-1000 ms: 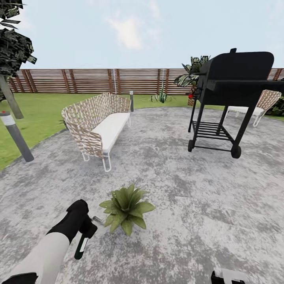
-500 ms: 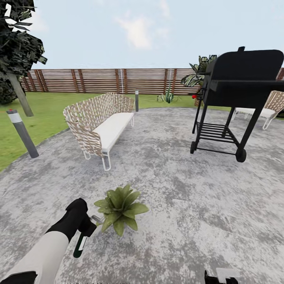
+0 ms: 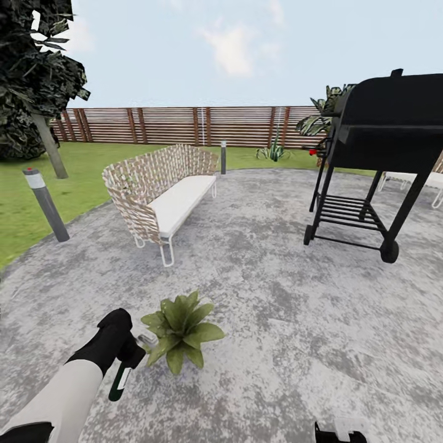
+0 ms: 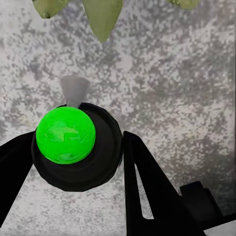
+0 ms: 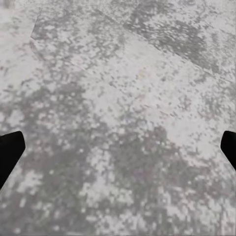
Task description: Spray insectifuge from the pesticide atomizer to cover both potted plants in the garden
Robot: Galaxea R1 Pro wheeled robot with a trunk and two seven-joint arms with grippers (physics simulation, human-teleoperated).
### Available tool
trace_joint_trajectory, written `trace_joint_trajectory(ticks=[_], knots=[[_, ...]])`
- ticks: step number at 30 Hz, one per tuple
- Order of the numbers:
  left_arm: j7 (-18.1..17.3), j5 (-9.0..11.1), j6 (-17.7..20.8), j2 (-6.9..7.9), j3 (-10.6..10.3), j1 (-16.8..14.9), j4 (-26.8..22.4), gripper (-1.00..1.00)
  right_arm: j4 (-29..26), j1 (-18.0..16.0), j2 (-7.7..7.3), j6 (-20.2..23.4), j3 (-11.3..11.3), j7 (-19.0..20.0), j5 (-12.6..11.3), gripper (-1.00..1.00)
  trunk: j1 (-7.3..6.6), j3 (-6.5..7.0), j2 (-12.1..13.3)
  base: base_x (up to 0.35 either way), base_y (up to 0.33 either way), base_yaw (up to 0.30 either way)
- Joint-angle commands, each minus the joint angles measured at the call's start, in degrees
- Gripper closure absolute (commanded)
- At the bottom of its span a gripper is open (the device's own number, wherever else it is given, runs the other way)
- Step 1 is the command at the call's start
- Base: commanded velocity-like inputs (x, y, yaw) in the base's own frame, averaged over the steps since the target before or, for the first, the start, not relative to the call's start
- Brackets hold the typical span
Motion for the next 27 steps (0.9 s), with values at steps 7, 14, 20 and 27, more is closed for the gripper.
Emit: trace_joint_trajectory(ticks=[7, 14, 20, 27], knots=[[-0.59, -0.56, 0.23, 0.41, 0.29, -0.79, -0.15, 1.0, 0.06, -0.03, 0.01, -0.16, -0.32, -0.22, 0.6, -1.0, 0.01, -0.06, -0.02, -0.026, -0.266, 0.101], [-0.58, -0.56, 0.24, 0.67, 0.26, -0.64, -0.11, 1.0, 0.06, -0.03, 0.01, -0.16, -0.32, -0.22, 0.6, -1.0, 0.01, -0.06, -0.02, -0.019, -0.274, 0.27], [-0.59, -0.54, 0.24, 1.0, 0.58, -0.2, -0.07, 1.0, 0.06, -0.03, 0.01, -0.16, -0.32, -0.22, 0.6, -1.0, 0.01, -0.06, -0.02, 0.117, -0.27, 0.068], [-0.44, -0.53, 0.16, 1.29, 0.66, 0.27, -0.07, 1.0, 0.07, -0.03, 0.01, -0.16, -0.32, -0.22, 0.6, -1.0, 0.01, -0.06, -0.02, 0.025, -0.259, 0.225]])
